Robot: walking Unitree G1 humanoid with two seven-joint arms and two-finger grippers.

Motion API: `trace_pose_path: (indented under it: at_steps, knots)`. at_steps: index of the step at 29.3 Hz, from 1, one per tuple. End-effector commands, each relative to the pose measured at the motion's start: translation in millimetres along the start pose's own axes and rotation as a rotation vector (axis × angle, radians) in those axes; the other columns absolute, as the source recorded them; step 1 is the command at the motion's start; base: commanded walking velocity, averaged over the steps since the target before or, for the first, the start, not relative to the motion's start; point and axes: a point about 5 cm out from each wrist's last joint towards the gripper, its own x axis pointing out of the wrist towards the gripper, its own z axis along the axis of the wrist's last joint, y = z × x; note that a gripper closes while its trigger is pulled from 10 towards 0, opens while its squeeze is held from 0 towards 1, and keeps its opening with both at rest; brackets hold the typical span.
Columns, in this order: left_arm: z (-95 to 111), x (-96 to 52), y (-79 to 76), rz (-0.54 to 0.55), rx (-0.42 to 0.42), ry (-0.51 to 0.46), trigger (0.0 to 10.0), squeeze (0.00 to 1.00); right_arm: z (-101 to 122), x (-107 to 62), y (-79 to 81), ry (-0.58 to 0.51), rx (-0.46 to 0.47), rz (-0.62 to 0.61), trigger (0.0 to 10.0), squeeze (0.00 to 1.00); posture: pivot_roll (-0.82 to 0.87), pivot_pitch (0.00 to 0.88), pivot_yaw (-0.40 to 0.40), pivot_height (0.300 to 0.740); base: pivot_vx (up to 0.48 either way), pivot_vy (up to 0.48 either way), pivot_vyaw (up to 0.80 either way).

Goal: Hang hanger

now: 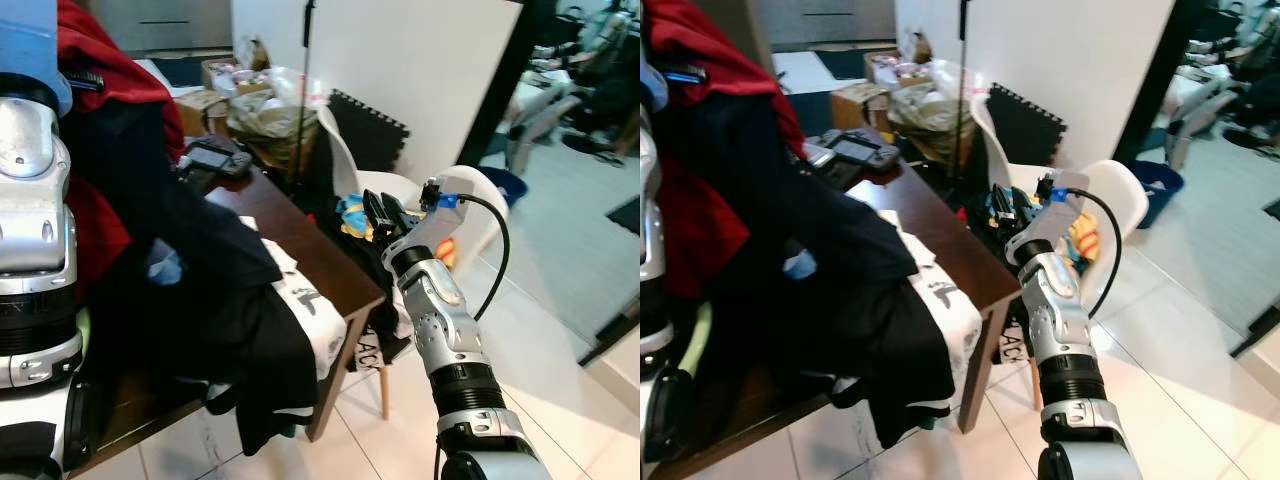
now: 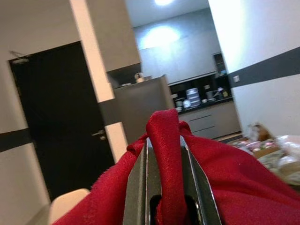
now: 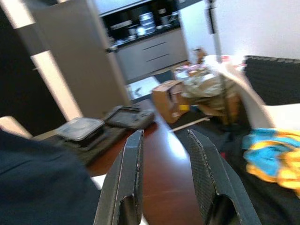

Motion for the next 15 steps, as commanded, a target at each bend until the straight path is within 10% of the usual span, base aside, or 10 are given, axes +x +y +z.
trace_pose_path:
  at_steps: [1,4,5,6,7,15]
  knots:
    - [13.1,4.9,8.2,0.019,0.02,-0.048,0.0,0.0,-4.2,-1.6,-2.7,0.022,0.006,-0.007,10.0,0.0,0.09,0.0,-0.068,0.74,0.0,0.0,0.8]
    - [8.4,3.9,-1.0,-0.05,-0.009,0.007,1.8,0.0,-4.4,-2.1,-3.6,0.023,0.008,-0.009,10.0,0.0,0.09,0.0,-0.064,0.74,0.0,0.0,0.8]
    - [4.7,2.6,-6.6,-0.085,-0.024,0.038,6.0,0.0,-4.5,-2.5,-4.2,0.023,0.01,-0.011,10.0,0.0,0.09,0.0,-0.061,0.74,0.0,0.0,0.8]
    - [4.7,2.6,-6.6,-0.085,-0.024,0.038,6.0,0.0,-4.5,-2.5,-4.2,0.023,0.01,-0.011,10.0,0.0,0.09,0.0,-0.061,0.74,0.0,0.0,0.8]
    - [0.9,1.5,-11.3,-0.118,-0.03,0.07,10.0,0.0,-4.5,-2.9,-4.8,0.022,0.01,-0.013,10.0,0.0,0.09,0.0,-0.057,0.74,0.0,0.0,0.8]
    - [-4.9,-1.0,-18.9,-0.173,-0.052,0.123,10.0,0.0,-6.3,-5.3,-7.0,0.032,0.006,-0.018,10.0,0.0,0.09,0.0,-0.056,0.74,0.0,0.0,0.77]
